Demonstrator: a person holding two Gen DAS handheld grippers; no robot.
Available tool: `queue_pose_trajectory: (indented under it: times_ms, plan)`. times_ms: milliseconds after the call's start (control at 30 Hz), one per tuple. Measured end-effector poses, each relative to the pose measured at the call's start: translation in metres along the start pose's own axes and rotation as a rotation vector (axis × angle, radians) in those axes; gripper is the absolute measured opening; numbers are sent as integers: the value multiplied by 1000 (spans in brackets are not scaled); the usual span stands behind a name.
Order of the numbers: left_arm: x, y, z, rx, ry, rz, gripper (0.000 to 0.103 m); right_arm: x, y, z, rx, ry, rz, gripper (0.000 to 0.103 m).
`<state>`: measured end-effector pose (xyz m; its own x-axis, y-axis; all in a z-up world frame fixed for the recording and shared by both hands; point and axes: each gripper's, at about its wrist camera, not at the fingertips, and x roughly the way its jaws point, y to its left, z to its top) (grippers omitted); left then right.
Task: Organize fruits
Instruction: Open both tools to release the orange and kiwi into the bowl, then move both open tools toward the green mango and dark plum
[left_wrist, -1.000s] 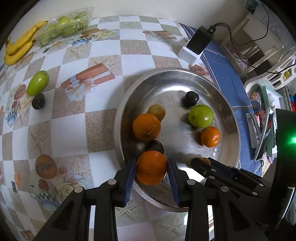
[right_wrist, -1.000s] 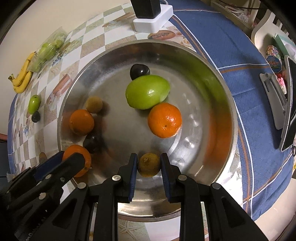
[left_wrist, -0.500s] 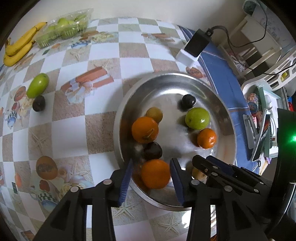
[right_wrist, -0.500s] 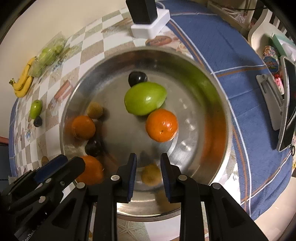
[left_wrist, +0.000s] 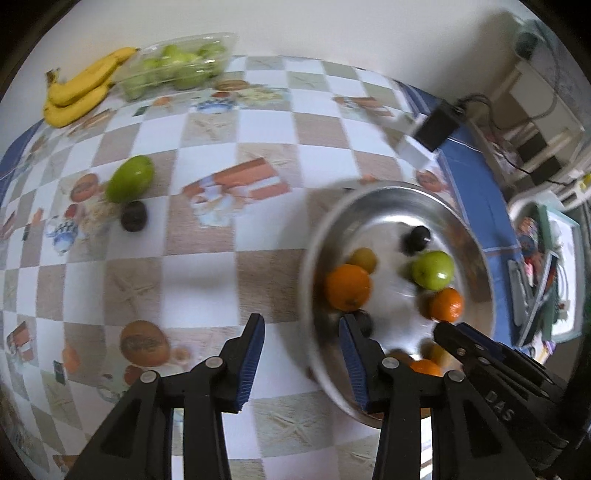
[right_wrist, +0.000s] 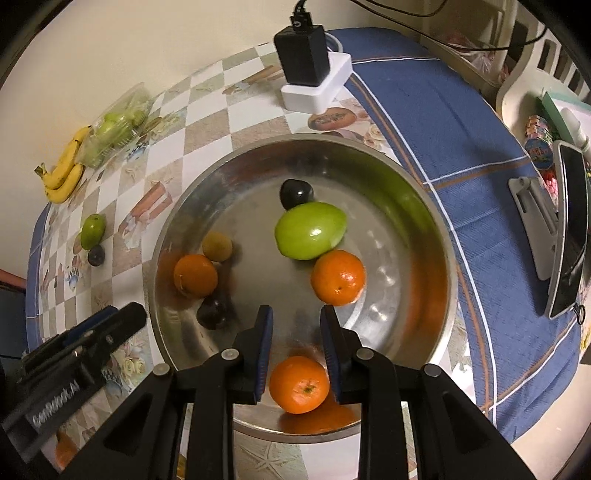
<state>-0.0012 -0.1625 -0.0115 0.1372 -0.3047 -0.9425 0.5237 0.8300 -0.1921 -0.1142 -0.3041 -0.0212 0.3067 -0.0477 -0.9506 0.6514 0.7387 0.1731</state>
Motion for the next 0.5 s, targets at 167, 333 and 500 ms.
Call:
queue_pose_trajectory:
  times_ms: [167, 333, 500]
  plan:
    - [2, 20, 4, -51, -4, 67, 56, 2, 8, 1, -22, -14, 4, 48]
    - [4, 40, 5, -94, -8, 127, 68, 6, 18, 1, -54, -18, 0, 61]
    - [4, 55, 4, -134, -18, 171, 84, 8, 26, -1, -75, -25, -1, 75]
